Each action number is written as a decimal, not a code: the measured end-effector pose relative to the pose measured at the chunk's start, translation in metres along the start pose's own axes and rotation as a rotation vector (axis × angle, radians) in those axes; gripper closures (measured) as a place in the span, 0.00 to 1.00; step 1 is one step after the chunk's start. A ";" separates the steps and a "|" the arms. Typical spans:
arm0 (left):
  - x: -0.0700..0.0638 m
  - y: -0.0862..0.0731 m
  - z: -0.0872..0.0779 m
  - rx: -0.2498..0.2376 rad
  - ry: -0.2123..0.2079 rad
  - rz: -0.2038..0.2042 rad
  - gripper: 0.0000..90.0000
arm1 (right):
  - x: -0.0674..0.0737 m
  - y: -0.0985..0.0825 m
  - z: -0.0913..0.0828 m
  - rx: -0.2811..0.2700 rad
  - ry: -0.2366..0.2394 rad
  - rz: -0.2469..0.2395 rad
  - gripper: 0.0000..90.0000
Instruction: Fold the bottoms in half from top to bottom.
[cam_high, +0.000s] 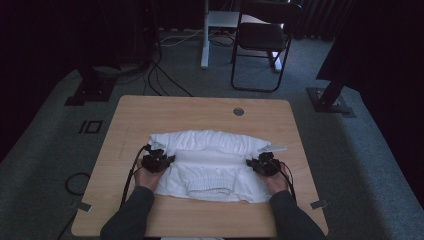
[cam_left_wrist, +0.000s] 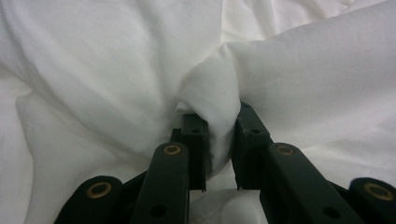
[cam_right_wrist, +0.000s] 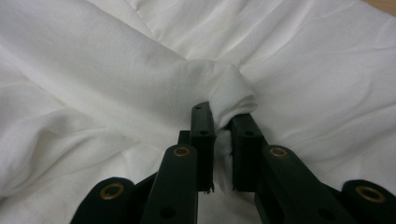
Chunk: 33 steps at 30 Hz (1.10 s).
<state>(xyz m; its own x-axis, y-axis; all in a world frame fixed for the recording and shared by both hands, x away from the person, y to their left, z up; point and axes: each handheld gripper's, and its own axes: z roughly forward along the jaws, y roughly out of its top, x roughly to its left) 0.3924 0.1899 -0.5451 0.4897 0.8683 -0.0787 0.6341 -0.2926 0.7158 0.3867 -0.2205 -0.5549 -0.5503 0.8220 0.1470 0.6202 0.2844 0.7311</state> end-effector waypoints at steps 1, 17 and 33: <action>0.001 0.003 0.002 0.001 0.010 -0.001 0.87 | -0.001 0.003 0.003 -0.002 -0.001 0.004 0.91; 0.016 0.030 0.004 -0.058 0.017 -0.063 0.86 | -0.009 0.036 0.025 0.017 -0.016 0.023 0.91; 0.011 0.062 -0.072 -0.357 -0.113 -0.037 0.87 | -0.007 0.070 -0.041 -0.210 -0.070 -0.081 0.92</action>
<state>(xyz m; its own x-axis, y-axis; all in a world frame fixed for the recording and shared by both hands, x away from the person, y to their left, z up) 0.3937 0.2100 -0.4515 0.5459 0.8202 -0.1710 0.4135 -0.0863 0.9064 0.4111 -0.2263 -0.4770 -0.5486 0.8351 0.0407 0.4412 0.2478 0.8625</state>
